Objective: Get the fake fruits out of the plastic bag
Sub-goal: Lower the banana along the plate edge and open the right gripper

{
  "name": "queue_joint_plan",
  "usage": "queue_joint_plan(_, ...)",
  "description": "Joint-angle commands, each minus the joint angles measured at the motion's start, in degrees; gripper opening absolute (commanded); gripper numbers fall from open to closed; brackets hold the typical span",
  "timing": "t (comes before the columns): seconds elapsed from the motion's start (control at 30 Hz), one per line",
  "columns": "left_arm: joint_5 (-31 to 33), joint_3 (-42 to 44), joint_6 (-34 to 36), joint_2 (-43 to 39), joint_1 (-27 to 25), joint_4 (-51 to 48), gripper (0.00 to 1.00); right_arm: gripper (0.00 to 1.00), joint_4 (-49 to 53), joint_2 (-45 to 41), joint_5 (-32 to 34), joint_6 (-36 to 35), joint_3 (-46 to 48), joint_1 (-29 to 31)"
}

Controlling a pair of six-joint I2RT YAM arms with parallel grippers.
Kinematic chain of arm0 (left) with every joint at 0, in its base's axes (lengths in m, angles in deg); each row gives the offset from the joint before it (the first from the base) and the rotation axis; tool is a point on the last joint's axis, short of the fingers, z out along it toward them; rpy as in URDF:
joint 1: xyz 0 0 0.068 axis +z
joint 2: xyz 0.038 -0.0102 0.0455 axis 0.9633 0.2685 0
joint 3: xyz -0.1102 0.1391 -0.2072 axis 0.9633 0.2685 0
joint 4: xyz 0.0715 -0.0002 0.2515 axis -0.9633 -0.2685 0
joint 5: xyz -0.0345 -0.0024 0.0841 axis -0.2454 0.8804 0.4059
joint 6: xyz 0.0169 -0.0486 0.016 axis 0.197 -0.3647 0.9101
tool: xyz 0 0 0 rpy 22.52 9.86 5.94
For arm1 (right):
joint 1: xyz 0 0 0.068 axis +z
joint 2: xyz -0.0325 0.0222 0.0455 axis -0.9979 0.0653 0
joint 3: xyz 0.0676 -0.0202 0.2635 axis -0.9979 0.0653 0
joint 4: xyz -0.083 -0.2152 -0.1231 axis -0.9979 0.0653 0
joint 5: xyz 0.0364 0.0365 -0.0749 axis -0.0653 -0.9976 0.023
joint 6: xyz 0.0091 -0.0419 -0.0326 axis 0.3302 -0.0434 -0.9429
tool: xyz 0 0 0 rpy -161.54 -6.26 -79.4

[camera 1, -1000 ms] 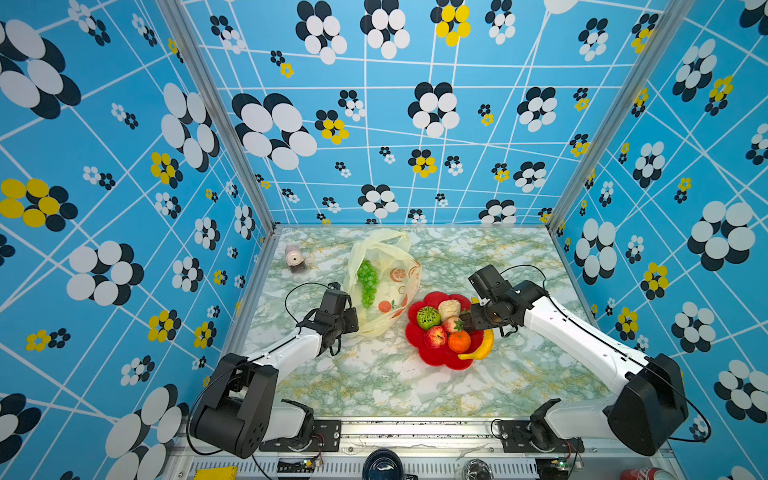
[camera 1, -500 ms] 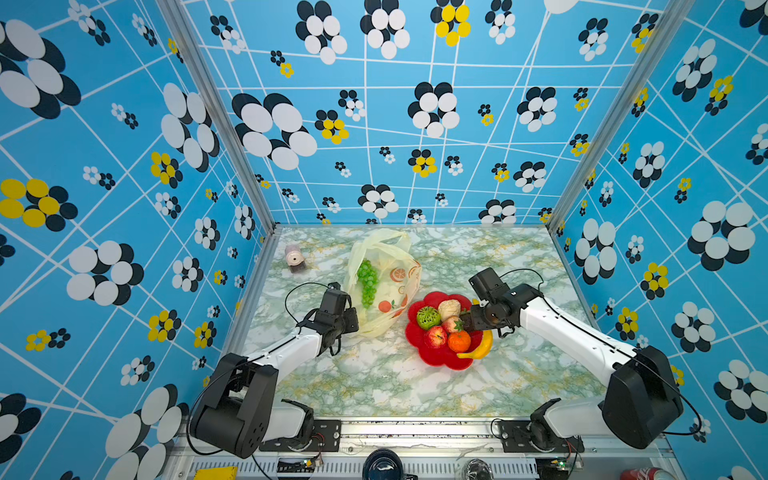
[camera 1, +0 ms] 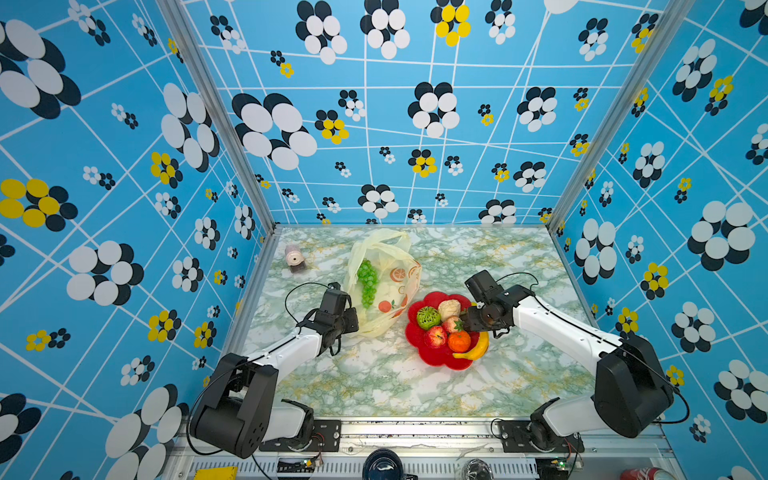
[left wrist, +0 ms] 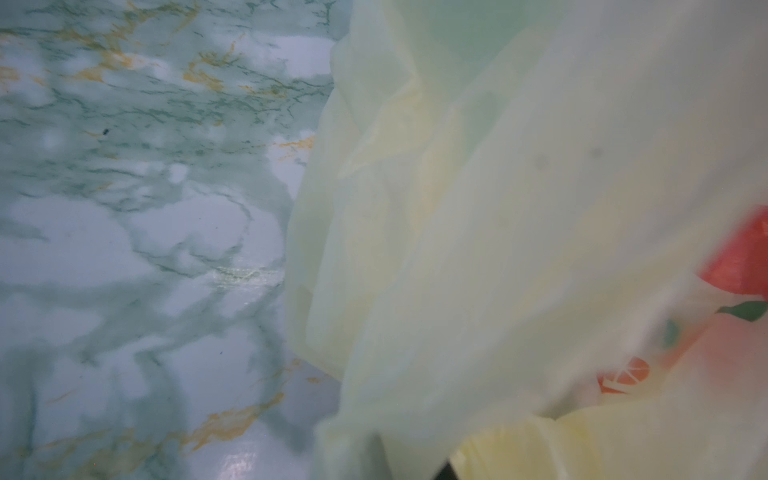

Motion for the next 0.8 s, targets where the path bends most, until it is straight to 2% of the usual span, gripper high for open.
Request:
queue_joint_plan(0.0, -0.3, 0.7, -0.1, -0.6, 0.5, 0.2, 0.0, 0.21, -0.9, 1.3, 0.0, 1.5, 1.1, -0.4)
queue_joint_plan(0.53, -0.5, 0.9, 0.0, -1.3, 0.5, 0.5, 0.0, 0.36, -0.2, 1.6, 0.3, 4.8, -0.3, -0.5)
queue_joint_plan(0.77, -0.5, 1.2, 0.0, -1.8, 0.5, 0.7, 0.0, 0.36, 1.0, 1.2, -0.2, 7.5, -0.7, -0.5)
